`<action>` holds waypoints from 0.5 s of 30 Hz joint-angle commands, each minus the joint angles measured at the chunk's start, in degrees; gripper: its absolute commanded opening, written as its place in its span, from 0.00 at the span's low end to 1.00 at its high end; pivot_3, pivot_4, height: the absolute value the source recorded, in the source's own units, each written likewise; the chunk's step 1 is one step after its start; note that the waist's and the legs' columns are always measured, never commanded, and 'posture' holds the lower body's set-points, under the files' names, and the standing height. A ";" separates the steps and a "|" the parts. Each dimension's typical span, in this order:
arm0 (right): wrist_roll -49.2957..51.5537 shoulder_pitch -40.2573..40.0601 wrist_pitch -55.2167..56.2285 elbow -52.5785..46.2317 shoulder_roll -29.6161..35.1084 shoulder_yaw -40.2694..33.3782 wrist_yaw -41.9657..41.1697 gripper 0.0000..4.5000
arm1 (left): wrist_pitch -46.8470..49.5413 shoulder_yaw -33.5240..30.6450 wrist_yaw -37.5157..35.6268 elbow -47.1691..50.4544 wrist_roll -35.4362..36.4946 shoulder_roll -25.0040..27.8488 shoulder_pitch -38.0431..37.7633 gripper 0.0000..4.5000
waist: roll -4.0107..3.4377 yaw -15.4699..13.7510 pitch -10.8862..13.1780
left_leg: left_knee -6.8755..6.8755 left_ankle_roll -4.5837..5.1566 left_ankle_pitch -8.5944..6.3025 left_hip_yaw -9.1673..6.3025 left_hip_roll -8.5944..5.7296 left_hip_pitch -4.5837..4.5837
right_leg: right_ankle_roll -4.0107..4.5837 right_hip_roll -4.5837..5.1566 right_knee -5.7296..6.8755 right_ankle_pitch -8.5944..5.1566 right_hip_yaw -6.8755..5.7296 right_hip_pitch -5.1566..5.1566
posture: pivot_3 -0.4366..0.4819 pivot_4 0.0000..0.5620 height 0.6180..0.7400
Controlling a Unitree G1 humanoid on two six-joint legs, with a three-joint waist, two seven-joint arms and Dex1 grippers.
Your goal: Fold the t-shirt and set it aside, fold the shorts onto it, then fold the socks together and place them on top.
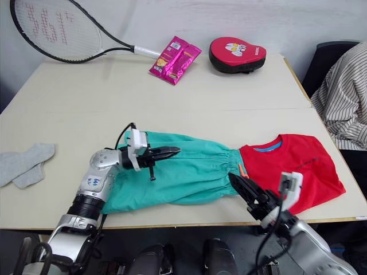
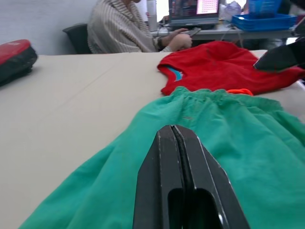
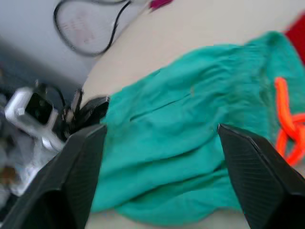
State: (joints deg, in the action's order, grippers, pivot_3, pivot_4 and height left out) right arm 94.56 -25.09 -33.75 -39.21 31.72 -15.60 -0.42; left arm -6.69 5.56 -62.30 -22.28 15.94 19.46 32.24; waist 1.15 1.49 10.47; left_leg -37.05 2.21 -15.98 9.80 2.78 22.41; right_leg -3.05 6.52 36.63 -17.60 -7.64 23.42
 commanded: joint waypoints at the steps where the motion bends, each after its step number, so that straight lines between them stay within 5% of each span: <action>1: 10.45 -3.12 -0.73 -3.29 2.43 0.81 7.46 1.00 | -2.27 1.30 0.10 -1.72 -2.20 -0.82 0.61 0.00 | 0.10 0.00 0.06 | 0.00 -0.01 -0.01 0.00 0.00 -0.01 | 0.00 -0.01 -0.01 0.00 0.00 -0.02 | 0.48 0.27 1.00; 6: 11.39 -2.00 1.03 -0.52 0.49 6.20 17.16 1.00 | -4.45 3.50 4.28 -7.44 -8.02 -1.54 1.38 0.00 | 0.17 -0.08 0.08 | -0.01 -0.17 -0.09 0.00 -0.01 0.11 | -0.09 -0.03 -0.23 0.05 0.03 0.01 | 0.48 0.27 1.00; 15: -1.57 5.66 0.97 9.03 -7.34 14.12 19.30 1.00 | -2.27 3.58 7.31 -11.18 -10.50 -1.60 1.58 0.00 | 0.43 0.03 -0.09 | 0.00 -0.06 -0.15 -0.02 0.02 0.18 | -0.28 -0.05 -0.61 0.25 0.02 -0.08 | 0.48 0.27 1.00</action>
State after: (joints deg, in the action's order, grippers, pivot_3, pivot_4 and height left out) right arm 96.25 -20.00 -32.59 -34.75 26.02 -3.82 17.14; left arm -9.57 9.02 -55.37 -32.19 6.22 17.95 34.08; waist 1.58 1.53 10.38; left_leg -37.04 2.17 -16.12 9.78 2.82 22.56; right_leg -3.31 6.47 35.94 -17.31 -7.62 23.29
